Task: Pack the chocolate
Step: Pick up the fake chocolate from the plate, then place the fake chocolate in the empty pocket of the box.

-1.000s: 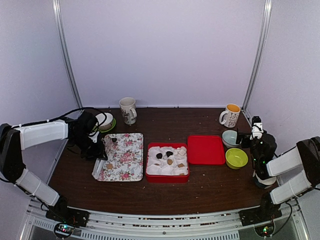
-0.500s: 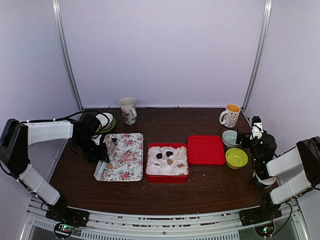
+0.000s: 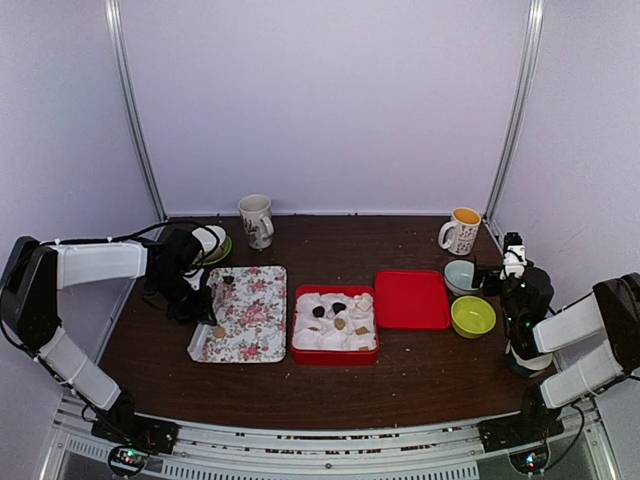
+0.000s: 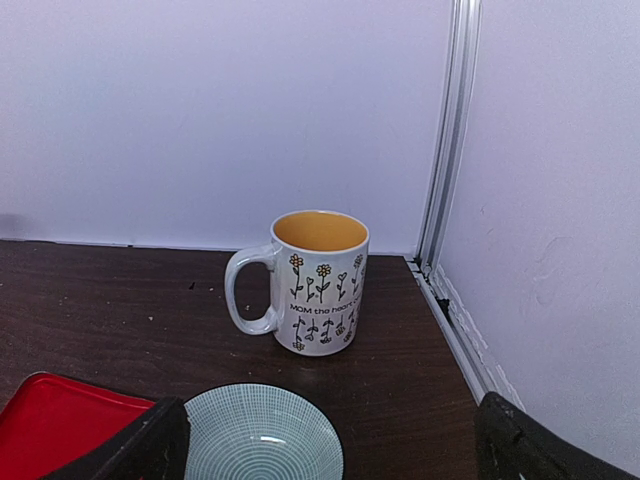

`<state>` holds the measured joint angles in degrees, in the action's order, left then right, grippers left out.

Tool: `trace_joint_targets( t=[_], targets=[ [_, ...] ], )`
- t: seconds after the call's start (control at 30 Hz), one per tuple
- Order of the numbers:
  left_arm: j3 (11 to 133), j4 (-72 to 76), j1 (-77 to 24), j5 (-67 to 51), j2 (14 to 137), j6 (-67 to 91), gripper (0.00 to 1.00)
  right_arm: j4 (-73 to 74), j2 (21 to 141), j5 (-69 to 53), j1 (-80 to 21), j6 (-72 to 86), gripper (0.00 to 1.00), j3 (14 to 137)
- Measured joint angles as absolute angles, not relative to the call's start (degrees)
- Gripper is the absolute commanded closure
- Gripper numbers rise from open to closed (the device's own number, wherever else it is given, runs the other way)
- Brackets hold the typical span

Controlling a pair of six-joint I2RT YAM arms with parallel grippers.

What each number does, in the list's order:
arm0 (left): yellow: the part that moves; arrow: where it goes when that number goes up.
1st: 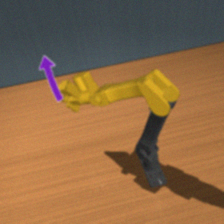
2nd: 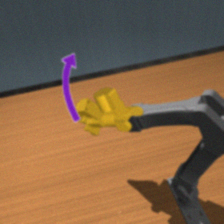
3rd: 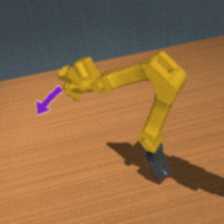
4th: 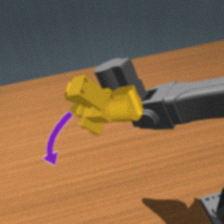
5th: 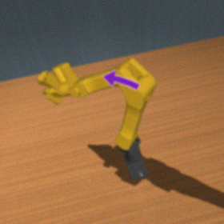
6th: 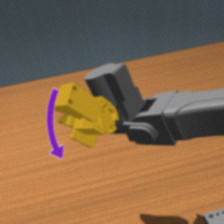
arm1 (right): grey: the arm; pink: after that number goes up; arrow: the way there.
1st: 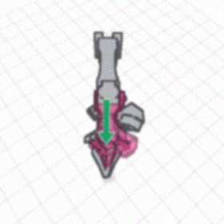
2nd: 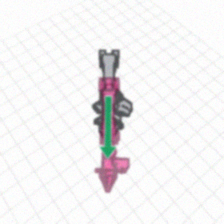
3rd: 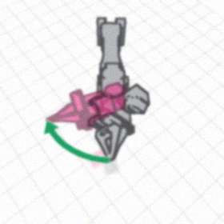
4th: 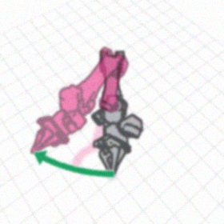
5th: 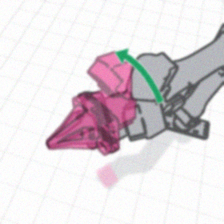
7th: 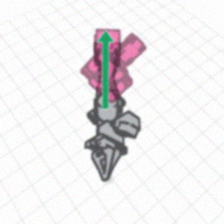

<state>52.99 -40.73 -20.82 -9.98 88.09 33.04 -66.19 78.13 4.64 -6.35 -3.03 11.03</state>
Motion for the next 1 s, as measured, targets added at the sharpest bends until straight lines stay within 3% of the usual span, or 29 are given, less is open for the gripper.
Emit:
trace_joint_targets(
  t=[0.33,0.53,0.8,1.0],
  targets=[
    [53.0,-44.9,-21.8,-12.4,79.5,30.8,0.86,-66.2,78.1,4.6,-6.3,-3.0,0.00,11.0],
    [53.9,-45.5,-28.6,-18.6,76.0,27.8,0.86,-66.2,78.1,4.6,-6.3,-3.0,0.00,11.0],
    [65.7,-43.7,-45.0,-27.3,83.0,23.1,0.86,-66.2,78.1,4.6,-6.3,-3.0,0.00,11.0],
    [69.1,-43.9,-47.8,-29.1,92.5,20.9,0.85,-66.2,78.1,4.5,-6.3,-3.0,0.00,11.0]
  ],
)
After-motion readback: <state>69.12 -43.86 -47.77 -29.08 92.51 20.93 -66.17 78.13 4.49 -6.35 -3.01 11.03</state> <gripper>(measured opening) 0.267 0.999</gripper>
